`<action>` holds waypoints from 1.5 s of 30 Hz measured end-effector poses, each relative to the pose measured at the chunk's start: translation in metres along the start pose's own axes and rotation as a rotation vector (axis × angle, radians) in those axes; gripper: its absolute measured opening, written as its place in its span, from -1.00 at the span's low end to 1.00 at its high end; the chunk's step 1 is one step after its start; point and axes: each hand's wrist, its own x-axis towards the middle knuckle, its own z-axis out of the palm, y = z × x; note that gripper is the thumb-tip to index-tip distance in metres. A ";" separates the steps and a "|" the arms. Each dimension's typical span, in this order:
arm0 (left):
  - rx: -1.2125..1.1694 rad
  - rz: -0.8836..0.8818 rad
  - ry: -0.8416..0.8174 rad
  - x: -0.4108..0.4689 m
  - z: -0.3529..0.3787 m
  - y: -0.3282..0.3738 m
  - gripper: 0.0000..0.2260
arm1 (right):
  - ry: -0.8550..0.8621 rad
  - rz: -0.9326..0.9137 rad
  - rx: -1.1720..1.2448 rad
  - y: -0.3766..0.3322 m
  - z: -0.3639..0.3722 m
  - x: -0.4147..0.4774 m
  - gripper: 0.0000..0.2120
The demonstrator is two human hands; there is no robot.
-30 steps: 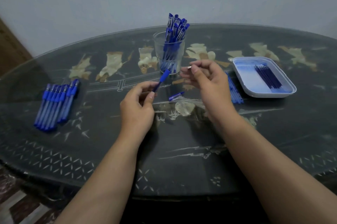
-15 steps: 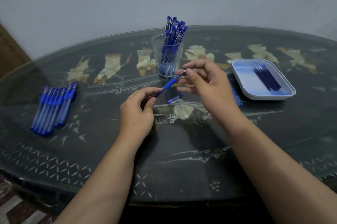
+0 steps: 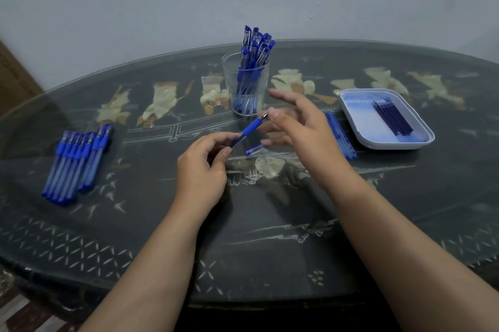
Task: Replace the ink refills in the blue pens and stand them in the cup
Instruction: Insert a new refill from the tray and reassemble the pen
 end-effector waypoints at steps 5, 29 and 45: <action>-0.001 -0.009 -0.005 0.000 0.001 0.000 -0.61 | 0.056 0.015 0.001 -0.001 0.002 -0.001 -0.87; -0.030 -0.008 -0.008 -0.001 0.001 0.001 -0.60 | -0.020 0.051 0.179 0.000 0.008 -0.003 -0.85; 0.008 0.019 0.004 -0.001 0.000 0.001 -0.58 | 0.040 0.010 0.082 0.003 0.012 -0.003 -0.91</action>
